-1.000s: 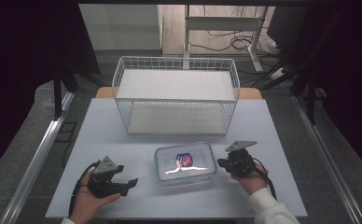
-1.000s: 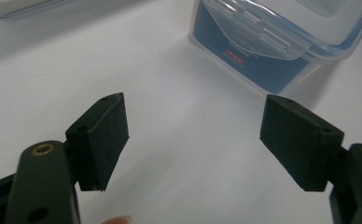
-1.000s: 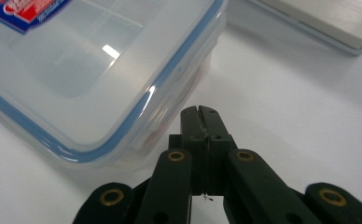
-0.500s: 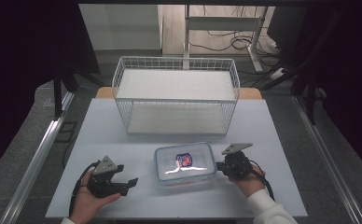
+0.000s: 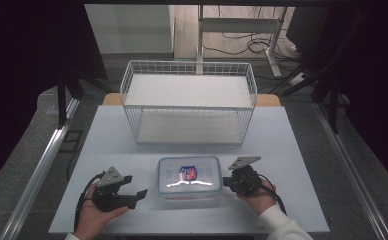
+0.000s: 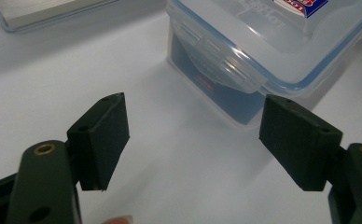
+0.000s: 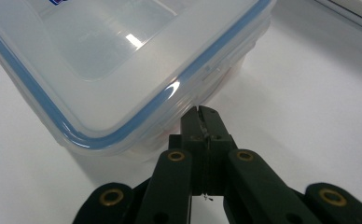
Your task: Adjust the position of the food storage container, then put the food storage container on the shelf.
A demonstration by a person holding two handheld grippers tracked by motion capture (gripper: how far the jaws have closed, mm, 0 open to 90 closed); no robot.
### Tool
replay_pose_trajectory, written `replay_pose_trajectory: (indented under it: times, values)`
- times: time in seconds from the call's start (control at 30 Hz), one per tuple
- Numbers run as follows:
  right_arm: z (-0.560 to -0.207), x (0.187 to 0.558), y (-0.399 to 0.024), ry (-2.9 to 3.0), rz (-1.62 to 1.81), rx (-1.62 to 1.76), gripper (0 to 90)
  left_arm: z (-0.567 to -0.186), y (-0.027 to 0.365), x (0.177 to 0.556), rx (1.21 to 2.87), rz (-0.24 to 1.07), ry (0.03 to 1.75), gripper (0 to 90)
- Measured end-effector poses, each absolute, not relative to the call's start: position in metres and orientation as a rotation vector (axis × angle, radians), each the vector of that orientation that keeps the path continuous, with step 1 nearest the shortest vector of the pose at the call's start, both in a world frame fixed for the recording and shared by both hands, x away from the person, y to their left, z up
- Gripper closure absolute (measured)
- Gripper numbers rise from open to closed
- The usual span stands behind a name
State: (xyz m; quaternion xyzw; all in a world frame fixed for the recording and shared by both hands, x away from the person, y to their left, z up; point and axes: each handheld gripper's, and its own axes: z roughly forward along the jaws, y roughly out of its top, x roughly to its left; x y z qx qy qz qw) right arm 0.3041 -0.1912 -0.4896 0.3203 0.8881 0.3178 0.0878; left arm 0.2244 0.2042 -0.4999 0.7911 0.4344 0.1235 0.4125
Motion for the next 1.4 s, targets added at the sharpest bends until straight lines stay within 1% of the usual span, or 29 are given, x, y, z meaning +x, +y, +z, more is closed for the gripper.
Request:
replay_pose_trajectory:
  times: [0.5,0.83,0.93,1.0,1.03,1.07,1.1,1.17,1.27,1.4]
  values:
    - [-0.488,0.304,-0.184,2.670,0.971,0.936,89.2,-0.500,0.211,0.221,1.958,0.313,1.115,23.9]
    - [-0.477,0.299,-0.215,2.518,1.057,1.041,89.0,-0.499,0.204,0.224,1.979,0.316,1.097,23.8]
    - [-0.473,0.296,-0.224,2.501,1.121,1.062,86.5,-0.499,0.203,0.227,1.976,0.303,1.100,23.8]
    - [-0.473,0.295,-0.228,2.500,1.147,1.075,81.1,-0.500,0.203,0.228,1.975,0.296,1.104,23.8]
    - [-0.473,0.295,-0.229,2.490,1.168,1.083,74.0,-0.500,0.203,0.228,1.975,0.295,1.104,23.8]
    - [-0.474,0.296,-0.229,2.450,1.191,1.111,56.2,-0.500,0.203,0.229,1.978,0.294,1.100,23.7]
    - [-0.474,0.296,-0.229,2.450,1.191,1.111,56.2,-0.500,0.203,0.229,1.978,0.294,1.100,23.7]
    - [-0.474,0.297,-0.229,2.428,1.201,1.144,46.4,-0.500,0.204,0.229,1.977,0.296,1.101,23.6]
    - [-0.475,0.299,-0.229,2.415,1.249,1.199,35.2,-0.500,0.205,0.228,1.970,0.296,1.104,23.7]
    - [-0.473,0.299,-0.230,2.406,1.305,1.209,33.5,-0.498,0.205,0.228,1.967,0.294,1.105,23.4]
